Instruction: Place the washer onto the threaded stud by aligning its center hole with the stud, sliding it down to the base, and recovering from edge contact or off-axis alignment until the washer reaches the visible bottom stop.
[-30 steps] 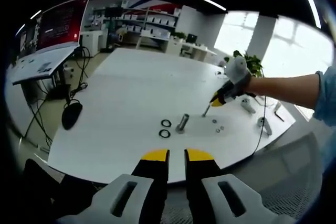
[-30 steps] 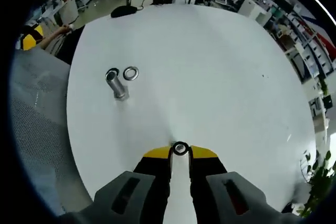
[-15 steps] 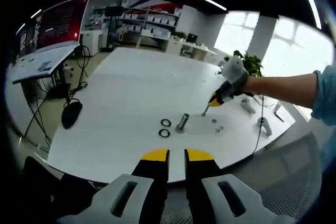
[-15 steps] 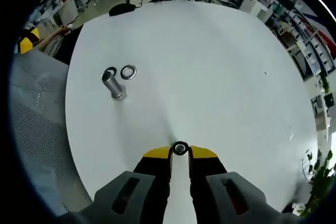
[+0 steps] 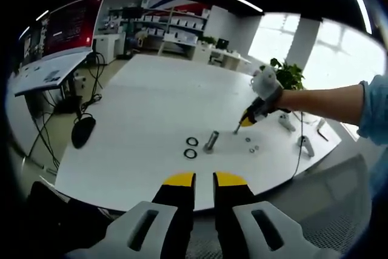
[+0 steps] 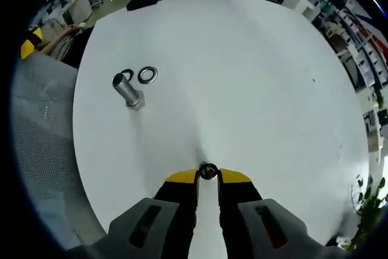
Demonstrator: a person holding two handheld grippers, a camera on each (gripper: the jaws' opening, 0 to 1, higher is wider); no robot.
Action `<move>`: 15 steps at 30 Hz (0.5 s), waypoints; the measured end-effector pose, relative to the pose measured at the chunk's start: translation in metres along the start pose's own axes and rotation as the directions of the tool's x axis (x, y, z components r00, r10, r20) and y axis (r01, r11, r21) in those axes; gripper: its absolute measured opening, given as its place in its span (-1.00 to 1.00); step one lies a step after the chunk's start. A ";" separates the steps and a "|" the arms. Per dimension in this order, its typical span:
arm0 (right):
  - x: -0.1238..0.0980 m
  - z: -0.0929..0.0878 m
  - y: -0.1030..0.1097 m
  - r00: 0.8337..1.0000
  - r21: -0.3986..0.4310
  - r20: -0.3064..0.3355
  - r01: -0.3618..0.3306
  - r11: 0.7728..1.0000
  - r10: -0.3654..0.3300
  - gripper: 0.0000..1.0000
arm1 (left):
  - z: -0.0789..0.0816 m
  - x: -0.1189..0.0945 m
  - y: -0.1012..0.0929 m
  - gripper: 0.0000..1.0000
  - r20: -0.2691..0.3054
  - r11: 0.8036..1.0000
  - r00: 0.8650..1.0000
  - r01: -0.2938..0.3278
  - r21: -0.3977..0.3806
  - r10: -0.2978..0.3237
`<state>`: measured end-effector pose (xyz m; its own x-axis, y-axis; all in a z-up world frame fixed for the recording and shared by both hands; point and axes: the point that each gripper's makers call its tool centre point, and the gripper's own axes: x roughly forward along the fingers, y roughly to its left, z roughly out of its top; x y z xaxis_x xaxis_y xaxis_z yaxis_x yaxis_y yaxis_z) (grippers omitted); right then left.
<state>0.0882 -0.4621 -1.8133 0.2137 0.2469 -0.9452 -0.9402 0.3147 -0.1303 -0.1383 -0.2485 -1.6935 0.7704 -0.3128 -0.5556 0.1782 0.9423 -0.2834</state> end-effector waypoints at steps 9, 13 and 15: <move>0.021 -0.010 0.006 0.999 -0.008 -0.040 -0.030 1.000 0.030 -0.73 | -0.001 0.000 0.000 -0.82 -0.008 1.000 1.000 -0.001 -0.001 0.001; 0.025 -0.013 0.014 0.998 -0.013 -0.054 -0.046 0.999 0.045 -0.73 | -0.001 0.000 0.000 -0.82 -0.007 1.000 1.000 -0.001 -0.002 0.001; 0.026 -0.014 0.017 0.997 -0.020 -0.058 -0.054 0.998 0.053 -0.73 | -0.001 0.000 0.000 -0.82 -0.006 1.000 1.000 -0.001 -0.002 0.001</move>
<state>0.0743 -0.4633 -1.8445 0.1483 0.2099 -0.9664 -0.9554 0.2826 -0.0853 -0.1389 -0.2484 -1.6942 0.7670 -0.3121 -0.5606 0.1758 0.9425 -0.2843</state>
